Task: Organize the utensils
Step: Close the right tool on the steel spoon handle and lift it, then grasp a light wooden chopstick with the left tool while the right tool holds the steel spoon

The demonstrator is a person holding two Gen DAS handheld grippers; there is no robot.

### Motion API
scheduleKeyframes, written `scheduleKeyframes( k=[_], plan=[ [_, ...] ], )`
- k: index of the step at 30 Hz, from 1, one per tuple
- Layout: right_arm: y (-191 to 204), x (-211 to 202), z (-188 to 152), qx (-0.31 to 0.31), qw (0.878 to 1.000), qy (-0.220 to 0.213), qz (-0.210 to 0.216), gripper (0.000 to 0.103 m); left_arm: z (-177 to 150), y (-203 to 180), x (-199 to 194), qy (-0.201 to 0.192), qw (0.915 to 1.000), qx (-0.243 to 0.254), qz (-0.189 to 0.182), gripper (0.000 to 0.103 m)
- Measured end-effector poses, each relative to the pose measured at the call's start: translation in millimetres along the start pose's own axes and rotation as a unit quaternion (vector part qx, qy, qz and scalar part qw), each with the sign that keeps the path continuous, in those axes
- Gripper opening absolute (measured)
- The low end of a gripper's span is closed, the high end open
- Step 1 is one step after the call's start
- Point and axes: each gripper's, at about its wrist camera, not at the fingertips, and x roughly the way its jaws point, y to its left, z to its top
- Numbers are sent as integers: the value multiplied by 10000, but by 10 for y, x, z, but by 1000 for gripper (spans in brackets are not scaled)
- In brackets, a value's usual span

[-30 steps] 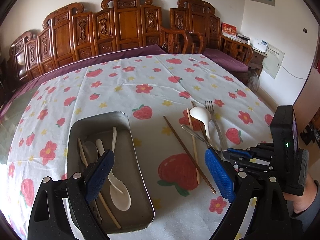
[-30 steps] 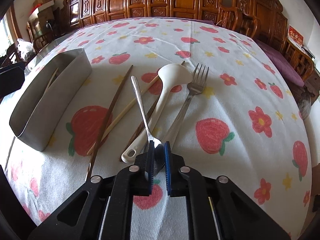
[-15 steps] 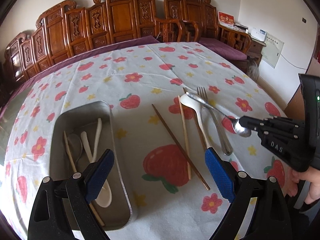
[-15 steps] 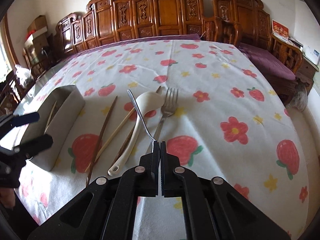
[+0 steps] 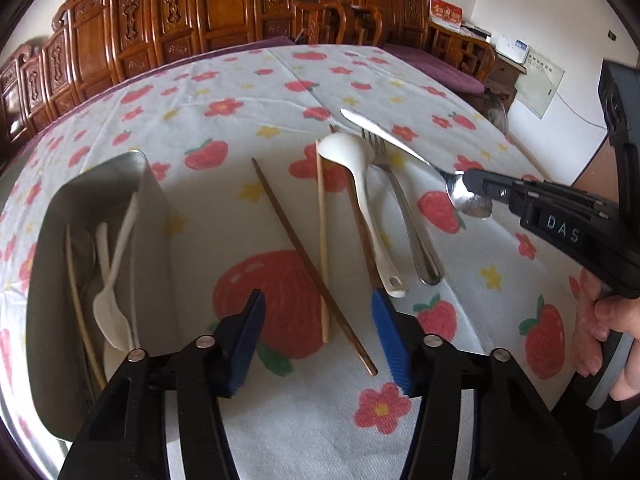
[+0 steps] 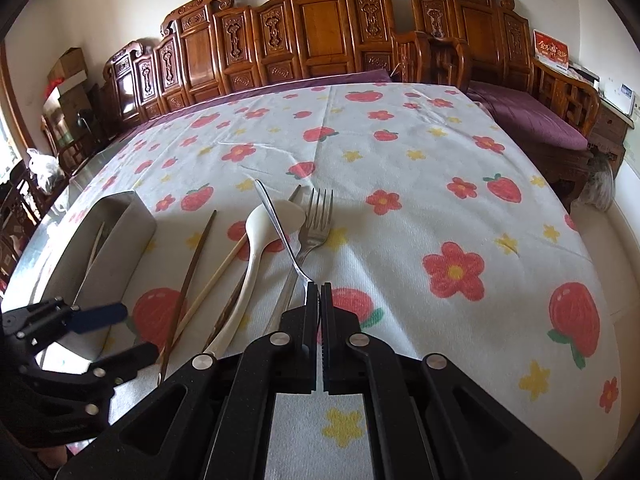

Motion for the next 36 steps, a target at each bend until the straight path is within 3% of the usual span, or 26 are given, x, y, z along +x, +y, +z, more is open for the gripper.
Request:
scheduleKeyframes(
  k=[6, 17, 21, 34, 36],
  plan=[
    [49, -1, -1, -55, 10000, -7, 32, 2, -79, -75, 121, 196, 9996, 146, 125, 43],
    [125, 27, -8, -146, 9999, 46, 68, 2, -137, 27, 97, 284, 9993, 176, 148, 7],
    [134, 40, -7, -162, 9998, 61, 79, 2, -121, 66, 93, 273, 9994, 136, 163, 0],
    [170, 56, -17, -196, 9997, 80, 97, 2, -25, 208, 21, 167, 9995, -172, 226, 0],
    [187, 59, -21, -209, 9997, 86, 110, 2, 7, 220, 66, 235, 9992, -261, 186, 9]
  ],
)
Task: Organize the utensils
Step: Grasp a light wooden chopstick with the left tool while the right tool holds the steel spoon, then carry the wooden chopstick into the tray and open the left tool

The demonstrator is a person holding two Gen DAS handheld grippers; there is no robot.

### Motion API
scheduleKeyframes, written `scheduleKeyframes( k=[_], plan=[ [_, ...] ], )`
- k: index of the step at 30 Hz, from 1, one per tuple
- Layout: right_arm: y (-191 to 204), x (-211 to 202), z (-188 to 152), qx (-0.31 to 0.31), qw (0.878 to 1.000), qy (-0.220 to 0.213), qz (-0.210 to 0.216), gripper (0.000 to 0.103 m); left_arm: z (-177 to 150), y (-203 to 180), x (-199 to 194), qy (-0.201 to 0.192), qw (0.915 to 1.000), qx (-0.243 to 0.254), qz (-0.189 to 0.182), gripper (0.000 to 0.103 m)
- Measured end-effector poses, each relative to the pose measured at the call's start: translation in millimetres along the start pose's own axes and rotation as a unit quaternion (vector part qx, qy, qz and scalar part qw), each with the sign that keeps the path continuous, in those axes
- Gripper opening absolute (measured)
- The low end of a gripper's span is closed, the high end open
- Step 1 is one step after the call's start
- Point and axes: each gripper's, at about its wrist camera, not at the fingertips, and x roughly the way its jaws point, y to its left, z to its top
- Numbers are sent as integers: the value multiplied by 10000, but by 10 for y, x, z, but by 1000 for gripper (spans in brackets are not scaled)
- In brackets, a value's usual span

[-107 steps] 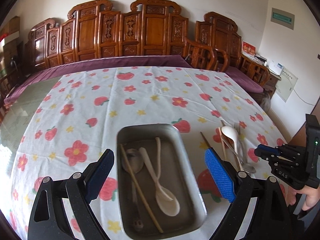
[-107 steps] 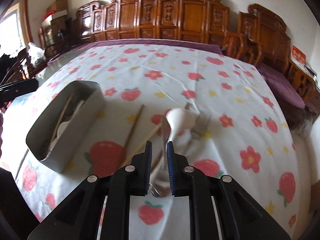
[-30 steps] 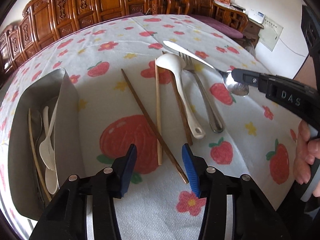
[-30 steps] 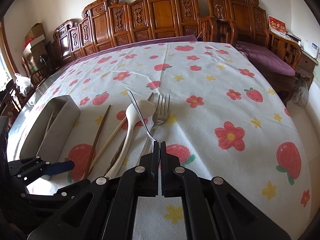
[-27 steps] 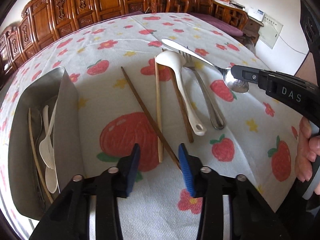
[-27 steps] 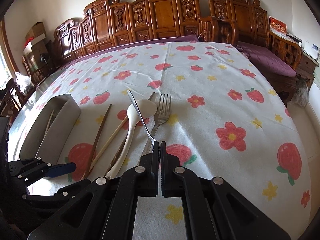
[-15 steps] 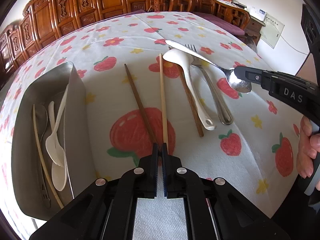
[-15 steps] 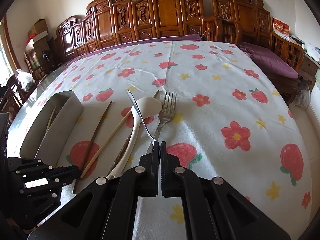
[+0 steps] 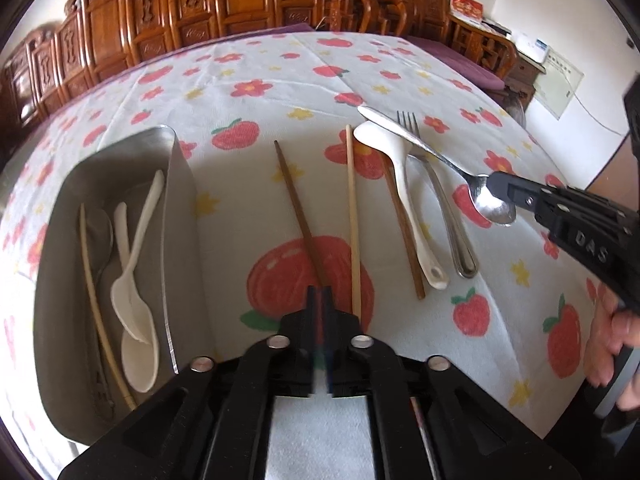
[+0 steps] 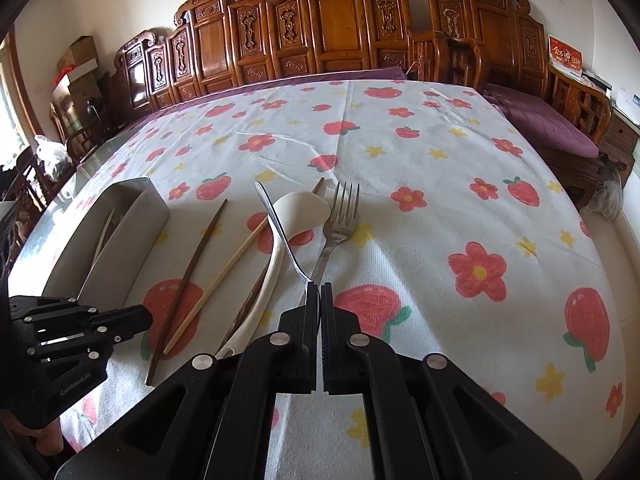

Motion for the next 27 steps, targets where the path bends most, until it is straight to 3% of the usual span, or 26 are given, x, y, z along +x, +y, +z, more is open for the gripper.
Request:
scheduleKeyframes(
  k=[2, 9, 13, 18, 27],
  plan=[
    [9, 2, -1, -13, 10000, 0, 8, 2, 21, -13, 31, -11, 10000, -6, -59, 20],
    [9, -3, -3, -8, 10000, -14, 29, 2, 76, -50, 164, 75, 10000, 40, 30, 21],
    [12, -15, 0, -21, 10000, -26, 43, 2, 80, -57, 208, 67, 9997, 128, 221, 7],
    [17, -23, 5, -20, 10000, -45, 55, 2, 57, -34, 165, 5, 9997, 151, 205, 4],
    [53, -103, 27, 28, 9998, -126, 157, 2, 79, -1, -324, -395, 9985, 267, 287, 4]
  ],
)
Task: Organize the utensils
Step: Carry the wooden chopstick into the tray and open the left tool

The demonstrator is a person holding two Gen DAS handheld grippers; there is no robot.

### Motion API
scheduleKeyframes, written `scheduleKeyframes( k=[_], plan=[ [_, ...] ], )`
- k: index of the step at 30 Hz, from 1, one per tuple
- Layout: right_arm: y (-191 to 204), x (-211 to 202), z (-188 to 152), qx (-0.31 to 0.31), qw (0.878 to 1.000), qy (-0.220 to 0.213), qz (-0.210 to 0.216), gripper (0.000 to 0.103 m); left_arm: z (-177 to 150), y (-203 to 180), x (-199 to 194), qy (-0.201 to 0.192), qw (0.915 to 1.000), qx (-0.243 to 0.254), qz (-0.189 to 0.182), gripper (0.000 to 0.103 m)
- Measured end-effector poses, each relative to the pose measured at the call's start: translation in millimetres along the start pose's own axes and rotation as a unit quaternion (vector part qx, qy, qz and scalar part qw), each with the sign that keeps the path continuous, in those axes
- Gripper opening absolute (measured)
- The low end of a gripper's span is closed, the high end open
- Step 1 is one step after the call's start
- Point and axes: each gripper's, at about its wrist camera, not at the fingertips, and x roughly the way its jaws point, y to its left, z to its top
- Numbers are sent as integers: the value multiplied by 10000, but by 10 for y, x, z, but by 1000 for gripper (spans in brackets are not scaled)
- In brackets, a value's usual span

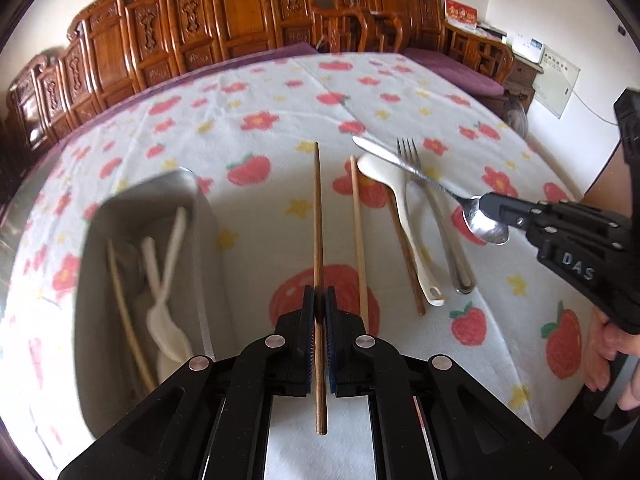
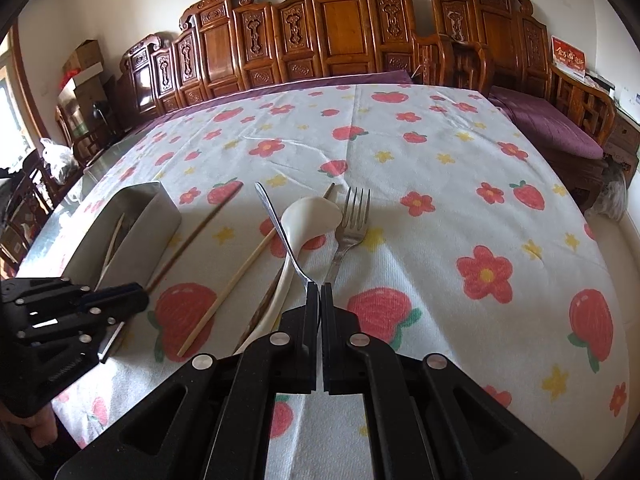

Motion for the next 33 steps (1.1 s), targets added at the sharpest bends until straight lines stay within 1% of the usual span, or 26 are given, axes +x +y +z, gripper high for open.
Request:
scheduleKeyframes(
  k=[5, 8, 14, 21, 26, 33],
  plan=[
    [91, -71, 15, -24, 9999, -83, 117, 2, -13, 175, -284, -187, 9997, -132, 57, 4],
    [171, -110, 27, -77, 9997, -132, 190, 2, -29, 306, -409, -254, 9994, -236, 41, 4],
    [373, -179, 48, -237, 9988, -215, 364, 2, -42, 523, -590, -400, 9987, -285, 99, 4],
    [605, -202, 37, -436, 9975, -225, 516, 2, -114, 788, -554, -439, 9981, -392, 174, 4],
    [724, -184, 2, -573, 9966, -168, 566, 2, -234, 1033, -447, -295, 9973, -671, 104, 4],
    [816, -150, -31, -666, 9965, -92, 491, 2, -335, 1171, -321, -127, 9970, -753, 146, 4]
  ],
)
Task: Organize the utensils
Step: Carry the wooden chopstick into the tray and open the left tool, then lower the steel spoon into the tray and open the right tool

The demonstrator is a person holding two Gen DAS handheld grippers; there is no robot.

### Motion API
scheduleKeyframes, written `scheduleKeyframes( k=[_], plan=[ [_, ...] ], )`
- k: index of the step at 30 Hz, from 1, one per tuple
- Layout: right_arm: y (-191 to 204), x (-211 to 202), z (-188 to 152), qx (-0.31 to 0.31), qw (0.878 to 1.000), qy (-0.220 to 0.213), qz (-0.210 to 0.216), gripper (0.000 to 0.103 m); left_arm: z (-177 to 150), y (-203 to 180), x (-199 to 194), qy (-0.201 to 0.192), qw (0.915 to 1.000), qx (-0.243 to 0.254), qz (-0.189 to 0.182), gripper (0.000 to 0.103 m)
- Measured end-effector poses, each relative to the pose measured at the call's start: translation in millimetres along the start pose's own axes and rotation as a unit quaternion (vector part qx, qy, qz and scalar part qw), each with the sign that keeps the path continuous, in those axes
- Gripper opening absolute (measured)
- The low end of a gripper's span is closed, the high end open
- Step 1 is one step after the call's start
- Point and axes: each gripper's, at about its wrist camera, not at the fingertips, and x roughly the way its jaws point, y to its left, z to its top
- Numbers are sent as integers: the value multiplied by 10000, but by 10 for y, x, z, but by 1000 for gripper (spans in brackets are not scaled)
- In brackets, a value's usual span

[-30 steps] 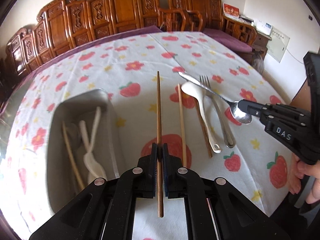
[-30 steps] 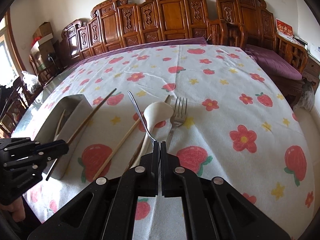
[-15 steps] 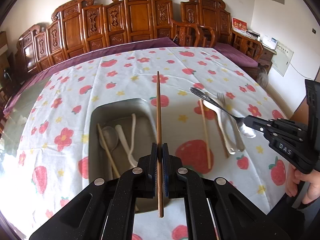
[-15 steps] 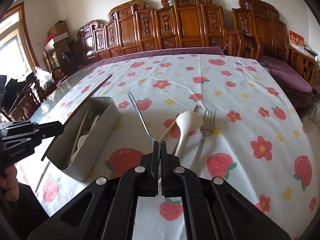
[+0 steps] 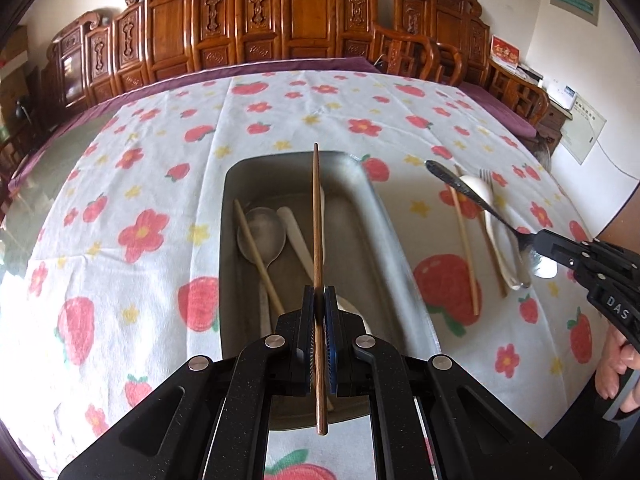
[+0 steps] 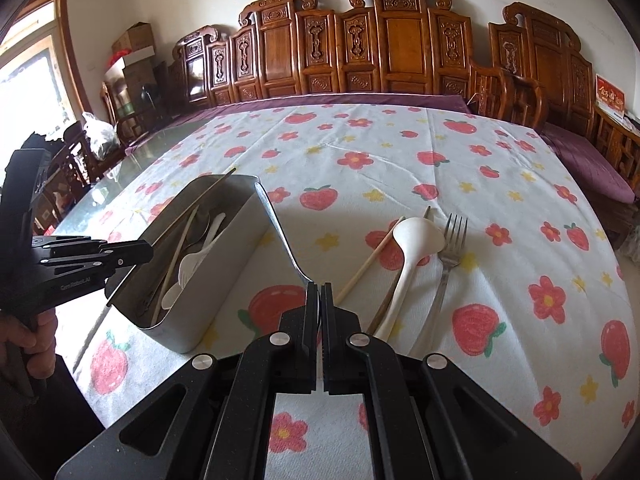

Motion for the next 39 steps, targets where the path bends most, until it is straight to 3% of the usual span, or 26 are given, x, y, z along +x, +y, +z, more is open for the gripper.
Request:
scheduleKeyframes(
  k=[7, 9, 11, 13, 21, 23, 27, 31, 39],
  plan=[
    [64, 19, -7, -37, 10000, 47, -61, 2, -12, 25, 108, 190, 9998, -44, -9, 5],
    [106, 26, 8, -72, 9999, 57, -77, 2, 4, 34, 75, 134, 9999, -48, -10, 6],
    [178, 16, 31, -117, 9999, 30, -92, 2, 23, 65, 17, 40, 10000, -74, -17, 16],
    [220, 21, 53, -88, 9999, 17, -57, 2, 41, 97, -48, -62, 9999, -97, -5, 19],
    [650, 181, 198, -139, 9998, 108, 117, 2, 97, 363, -271, -371, 9987, -303, 145, 25],
    [775, 249, 252, -216, 9996, 154, 108, 2, 107, 445, -326, -449, 9981, -362, 203, 34],
    [976, 371, 338, -366, 9990, 231, 76, 2, 122, 573, -411, -574, 9969, -438, 303, 35],
    [1124, 504, 399, -435, 9985, 325, -35, 2, 117, 670, -475, -644, 9959, -532, 348, 40],
    [1342, 757, 486, -648, 9954, 553, -437, 2, 106, 786, -572, -746, 9946, -610, 393, 41]
  ],
)
